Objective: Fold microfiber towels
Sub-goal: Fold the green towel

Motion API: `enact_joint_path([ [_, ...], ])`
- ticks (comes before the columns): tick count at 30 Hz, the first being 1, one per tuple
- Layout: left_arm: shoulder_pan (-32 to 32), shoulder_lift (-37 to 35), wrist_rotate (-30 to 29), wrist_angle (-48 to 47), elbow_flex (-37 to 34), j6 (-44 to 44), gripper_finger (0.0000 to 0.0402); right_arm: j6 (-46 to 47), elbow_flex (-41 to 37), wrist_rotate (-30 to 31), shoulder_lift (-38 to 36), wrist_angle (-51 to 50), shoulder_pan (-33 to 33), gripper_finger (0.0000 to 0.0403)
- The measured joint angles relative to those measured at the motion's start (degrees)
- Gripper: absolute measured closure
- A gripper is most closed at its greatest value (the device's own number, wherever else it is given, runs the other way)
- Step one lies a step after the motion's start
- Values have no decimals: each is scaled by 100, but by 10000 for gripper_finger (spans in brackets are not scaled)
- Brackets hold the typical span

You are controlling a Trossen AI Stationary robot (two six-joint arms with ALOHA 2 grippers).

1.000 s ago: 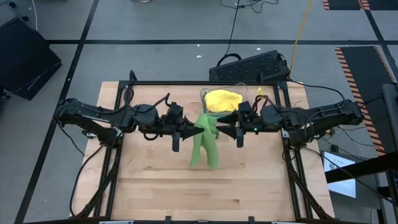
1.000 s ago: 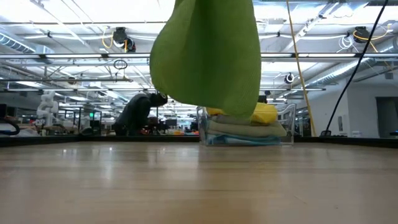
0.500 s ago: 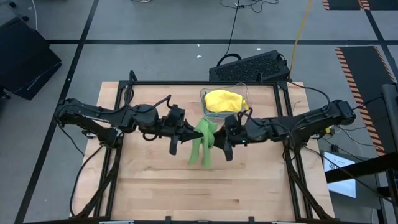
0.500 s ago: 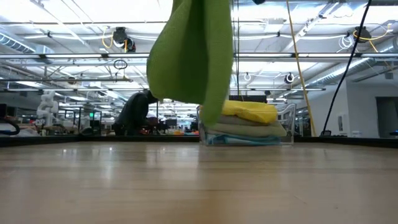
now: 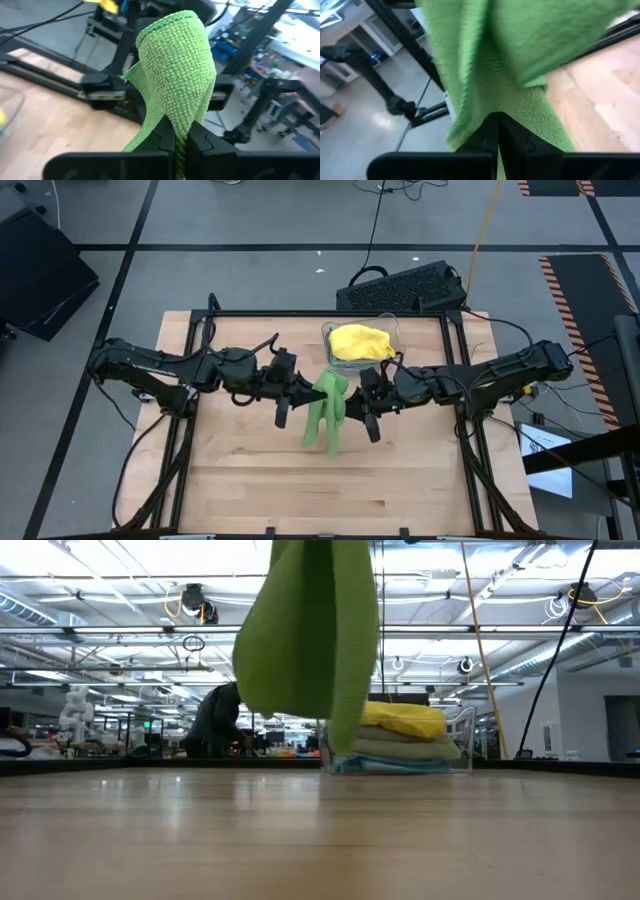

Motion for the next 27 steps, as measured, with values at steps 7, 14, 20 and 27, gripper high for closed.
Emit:
enact_joint_path([
  [7,3,0,-522,-357,0,11,380,2,0,-376,-292,-616,-32,402],
  [14,16,0,-710,-494,0,-83,396,-245,-2,-698,-737,-1230,-276,402],
  [20,100,0,-1127,-591,0,-192,360,-586,-2,-711,-1059,-1533,-506,403],
  [27,236,0,-1224,-569,0,-182,341,-764,-2,-949,-1194,-1661,-790,403],
])
